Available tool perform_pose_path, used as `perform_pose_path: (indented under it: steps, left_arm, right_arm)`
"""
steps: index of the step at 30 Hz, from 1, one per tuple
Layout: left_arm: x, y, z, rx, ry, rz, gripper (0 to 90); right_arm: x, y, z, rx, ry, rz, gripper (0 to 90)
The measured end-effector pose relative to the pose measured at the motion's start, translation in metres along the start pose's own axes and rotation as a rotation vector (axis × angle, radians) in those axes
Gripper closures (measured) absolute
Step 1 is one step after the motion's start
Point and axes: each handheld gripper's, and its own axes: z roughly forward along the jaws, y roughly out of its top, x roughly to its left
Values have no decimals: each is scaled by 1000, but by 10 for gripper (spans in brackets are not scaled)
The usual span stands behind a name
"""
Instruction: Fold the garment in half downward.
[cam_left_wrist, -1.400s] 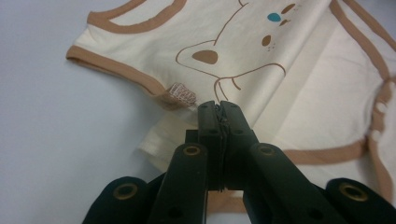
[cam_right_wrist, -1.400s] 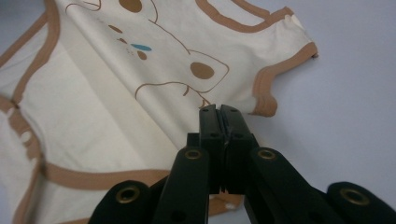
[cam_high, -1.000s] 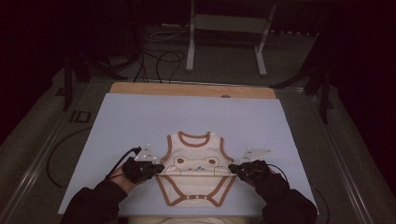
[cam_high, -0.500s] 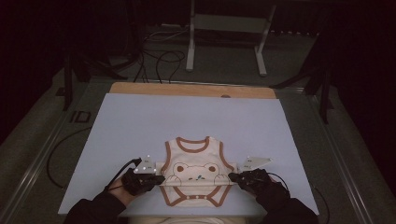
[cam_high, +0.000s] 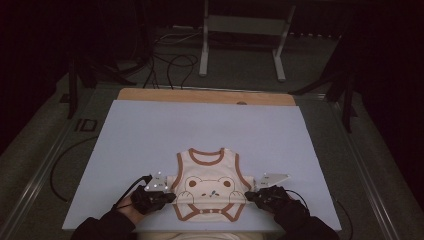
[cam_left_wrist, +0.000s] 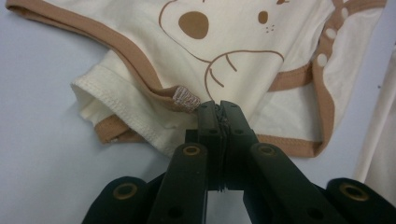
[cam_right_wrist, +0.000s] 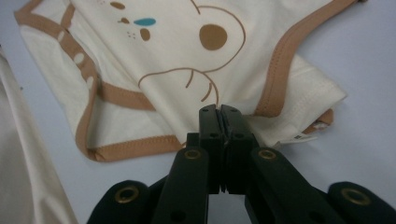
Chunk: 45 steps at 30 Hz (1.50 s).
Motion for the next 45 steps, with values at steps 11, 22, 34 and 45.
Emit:
perform_pose_path:
  steps: [11, 22, 34, 45]
  left_arm:
    - [-2, -4, 4, 11, 6, 27, 889]
    - [-2, -5, 5, 9, 3, 38, 877]
    - [-3, -5, 4, 14, 4, 28, 858]
    - [0, -2, -11, -26, -62, 34, 462]
  right_arm:
    - [1, -6, 6, 29, -7, -30, 886]
    - [1, -7, 7, 28, -9, -67, 877]
    - [0, -5, 6, 35, 9, -50, 810]
    - [0, 8, -6, -10, 19, -45, 335]
